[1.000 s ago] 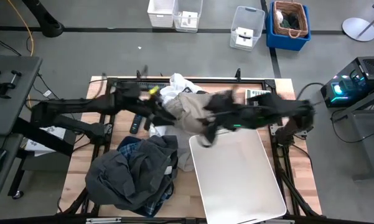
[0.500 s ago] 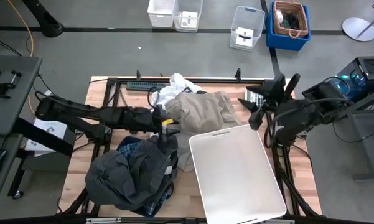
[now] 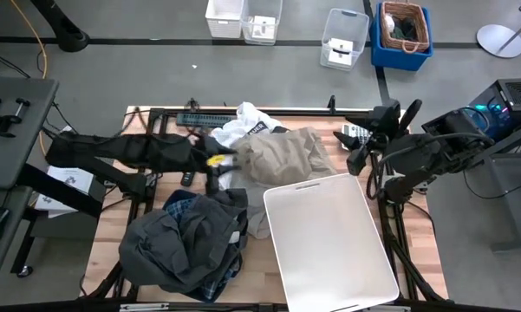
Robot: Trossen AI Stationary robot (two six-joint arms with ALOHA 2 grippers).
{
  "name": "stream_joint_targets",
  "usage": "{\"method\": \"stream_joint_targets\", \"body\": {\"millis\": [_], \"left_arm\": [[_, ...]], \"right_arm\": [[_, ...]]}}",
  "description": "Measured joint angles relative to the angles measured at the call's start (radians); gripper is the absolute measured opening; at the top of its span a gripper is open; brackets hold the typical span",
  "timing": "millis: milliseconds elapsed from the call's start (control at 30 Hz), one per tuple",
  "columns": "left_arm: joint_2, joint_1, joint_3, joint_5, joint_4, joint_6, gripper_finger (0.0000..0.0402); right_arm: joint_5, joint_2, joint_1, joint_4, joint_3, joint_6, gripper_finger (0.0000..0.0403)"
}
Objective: Sort clothes
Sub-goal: Put brown short into the white laundry organizer
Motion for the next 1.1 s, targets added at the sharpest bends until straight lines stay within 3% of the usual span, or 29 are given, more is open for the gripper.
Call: {"method": "stream_joint_targets", "body": {"millis": [67, 200, 367, 500, 633, 800, 867, 967, 1100], "left_arm": [[-0.013, 0.016, -0.009, -0.041, -0.059, 0.010, 0.0186], [0.000, 0.088, -0.093, 0.122, -0.116, -0.069, 0.0187], [0.015, 0.144, -0.241, 0.137, 0.048, -0.092, 0.0187], [0.050, 0.155, -0.324, 0.215, 0.245, -0.108, 0.0187], [0.139, 0.156, -0.344, 0.235, 0.277, -0.111, 0.0187], [0.170, 0.141, -0.342, 0.388, 0.353, -0.150, 0.0187], [0.175, 0.123, -0.343, 0.360, 0.348, -0.110, 0.0187], [0.229, 0.109, -0.342, 0.184, 0.407, 0.009, 0.0187], [0.357, 0.178, -0.323, 0.156, 0.436, 0.085, 0.0187]], "right_arm": [[0.010, 0.003, -0.012, 0.000, 0.000, 0.006, 0.0222], [0.010, 0.015, -0.040, 0.000, 0.000, 0.008, 0.0222], [-0.011, 0.036, -0.076, 0.000, 0.000, 0.008, 0.0222], [-0.049, 0.054, -0.098, 0.000, 0.000, 0.007, 0.0222], [-0.112, 0.059, -0.105, 0.000, 0.000, 0.008, 0.0222], [-0.132, 0.054, -0.097, 0.000, 0.000, 0.060, 0.0222], [-0.134, 0.054, -0.094, 0.000, 0.000, 0.066, 0.0222], [-0.138, 0.054, -0.093, 0.000, 0.000, 0.069, 0.0222], [-0.138, 0.054, -0.096, 0.000, 0.000, 0.076, 0.0222]]}}
